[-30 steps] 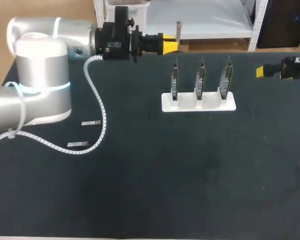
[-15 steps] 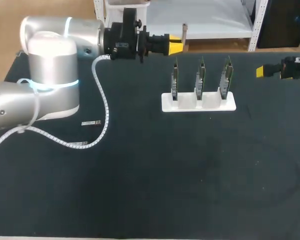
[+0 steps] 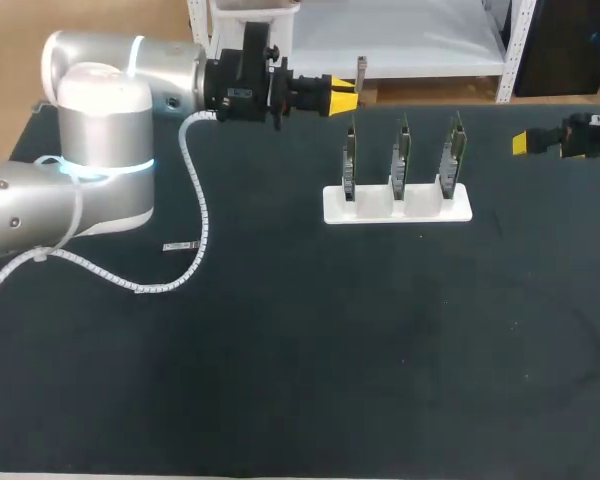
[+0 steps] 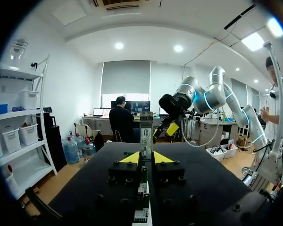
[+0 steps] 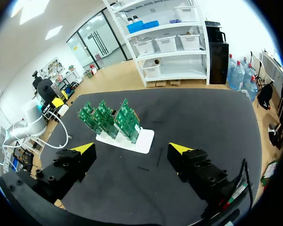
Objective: Pick up the optical module with the left hand, and insert it into the network port with the right hand.
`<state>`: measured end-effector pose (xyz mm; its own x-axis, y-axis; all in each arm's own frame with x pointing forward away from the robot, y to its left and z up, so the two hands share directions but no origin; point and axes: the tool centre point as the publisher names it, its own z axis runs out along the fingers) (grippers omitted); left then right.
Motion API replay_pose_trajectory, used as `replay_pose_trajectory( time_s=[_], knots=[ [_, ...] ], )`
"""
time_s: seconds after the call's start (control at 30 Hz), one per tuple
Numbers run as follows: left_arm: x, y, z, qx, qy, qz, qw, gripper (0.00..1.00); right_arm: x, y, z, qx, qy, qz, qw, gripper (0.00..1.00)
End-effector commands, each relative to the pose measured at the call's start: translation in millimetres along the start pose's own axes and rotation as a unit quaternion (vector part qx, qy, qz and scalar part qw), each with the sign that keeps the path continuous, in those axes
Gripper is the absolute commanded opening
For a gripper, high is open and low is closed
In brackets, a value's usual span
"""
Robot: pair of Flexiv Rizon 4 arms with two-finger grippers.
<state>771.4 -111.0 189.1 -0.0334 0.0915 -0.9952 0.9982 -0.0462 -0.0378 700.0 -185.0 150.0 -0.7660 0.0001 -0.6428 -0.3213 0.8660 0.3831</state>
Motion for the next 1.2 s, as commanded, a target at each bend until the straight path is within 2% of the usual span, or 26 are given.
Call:
replay_pose_trajectory(
  time_s=[0.03, 0.43, 0.57, 0.63, 0.77, 1.2],
  knots=[
    [2.0, 8.1, -1, -0.001, 0.003, -0.018, 1.0, 0.0, 0, 0, 0, 0.0, 0.0, 0.0, 1.0, 1.0],
    [11.3, -1.8, -7, 0.006, 0.002, -0.037, 0.999, 0.0, 0, 0, 0, 0.0, 0.0, 0.0, 1.0, 1.0],
    [11.5, -5.4, -9, 0.014, 0.002, -0.058, 0.998, 0.0, 0, 0, 0, 0.0, 0.0, 0.0, 1.0, 1.0],
    [13.3, -9.6, -9, 0.014, 0.002, -0.042, 0.999, 0.0, 0, 0, 0, 0.0, 0.0, 0.0, 1.0, 1.0],
    [14.6, -11.8, -8, 0.019, 0.001, -0.055, 0.998, 0.0, 0, 0, 0, 0.0, 0.0, 0.0, 1.0, 1.0],
    [17.1, -13.2, 0, 0.014, 0.0, -0.052, 0.999, 0.0, 0, 0, 0, 0.0, 0.0, 0.0, 1.0, 1.0]
  ],
)
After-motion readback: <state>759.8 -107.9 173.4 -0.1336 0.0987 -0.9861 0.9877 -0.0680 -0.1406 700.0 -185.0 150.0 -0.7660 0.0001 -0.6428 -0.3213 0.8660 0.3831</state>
